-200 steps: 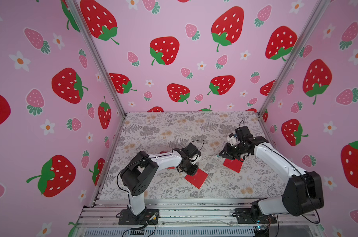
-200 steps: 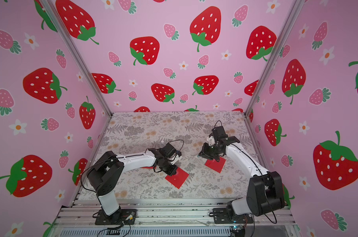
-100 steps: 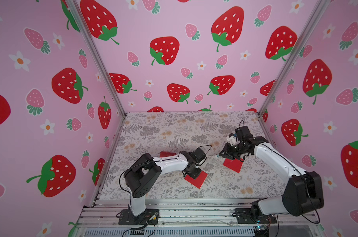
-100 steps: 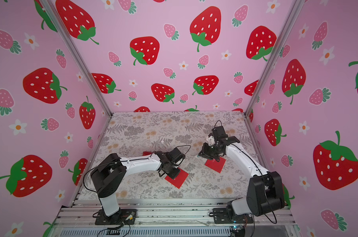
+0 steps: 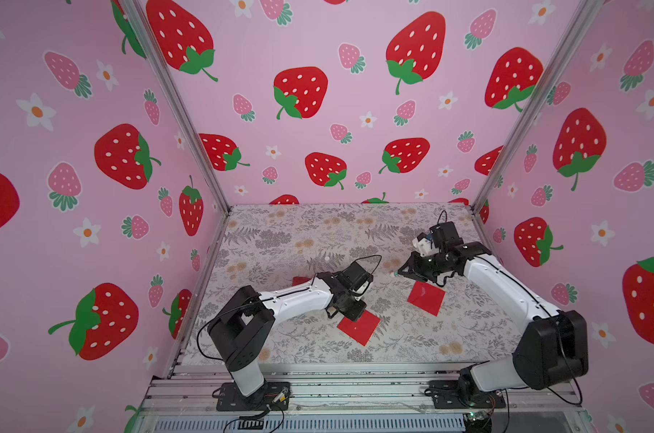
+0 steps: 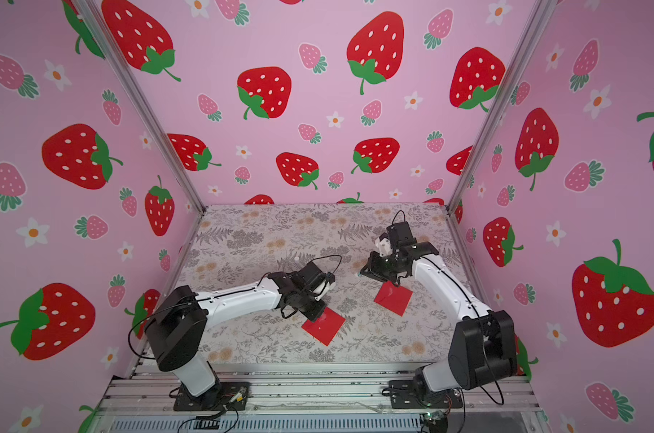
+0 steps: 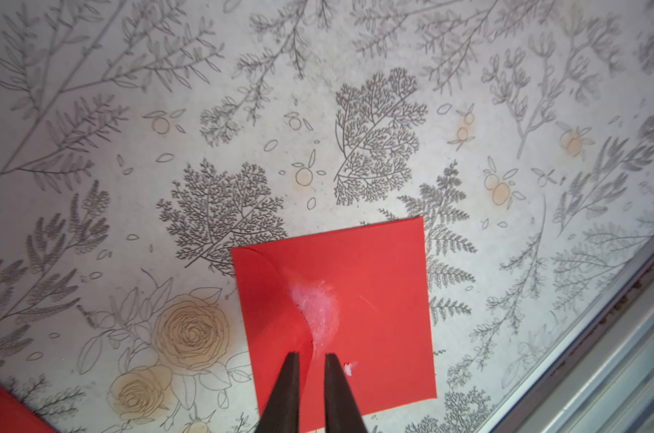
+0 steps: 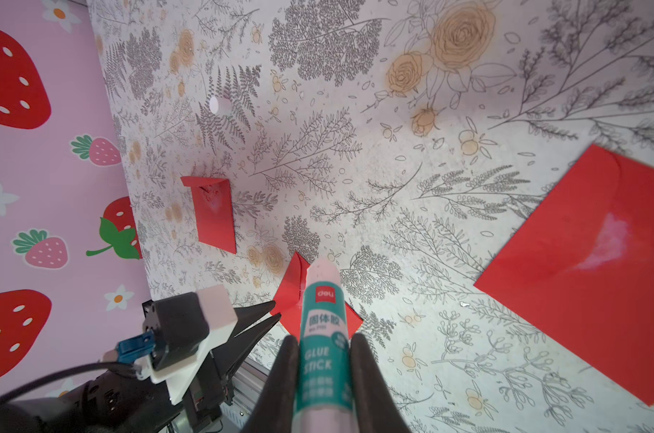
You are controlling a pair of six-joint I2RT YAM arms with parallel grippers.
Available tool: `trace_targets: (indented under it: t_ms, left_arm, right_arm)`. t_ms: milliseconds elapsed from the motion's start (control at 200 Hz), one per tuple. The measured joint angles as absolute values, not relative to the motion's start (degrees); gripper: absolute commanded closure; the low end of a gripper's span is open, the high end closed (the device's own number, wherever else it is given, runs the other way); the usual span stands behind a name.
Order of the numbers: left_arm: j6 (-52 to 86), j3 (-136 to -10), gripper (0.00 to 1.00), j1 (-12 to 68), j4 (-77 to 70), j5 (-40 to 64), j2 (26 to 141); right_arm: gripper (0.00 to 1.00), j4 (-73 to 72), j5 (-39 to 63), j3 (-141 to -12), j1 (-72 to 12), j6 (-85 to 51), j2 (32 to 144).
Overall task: Seal the envelope with a glue stick
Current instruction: Seal the envelope at the center of the board.
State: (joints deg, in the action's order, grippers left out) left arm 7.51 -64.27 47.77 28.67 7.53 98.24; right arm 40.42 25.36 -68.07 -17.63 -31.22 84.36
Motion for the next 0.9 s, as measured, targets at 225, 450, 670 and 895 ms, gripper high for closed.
trace_targets:
  t_ms: [225,450,670,895]
  left_arm:
    - [6.9,-64.3,0.93,47.1,29.3,8.6,102.6]
    - [6.7,-63.3,0.91,48.1,28.4,8.0,104.6]
    - [6.7,-66.5,0.91,51.5,32.1,1.1,106.8]
    - [7.3,-71.7,0.9,55.0,38.2,-5.7,110.8]
  right_arm:
    - [1.0,40.7,25.5,-69.3,-17.6,-30.5,85.9]
    - [1.0,41.1,25.5,-69.3,-17.6,-30.3,86.1]
    - [1.0,41.8,24.5,-69.1,-17.3,-29.6,86.1]
    - [1.0,42.9,22.9,-68.9,-16.6,-28.7,84.8]
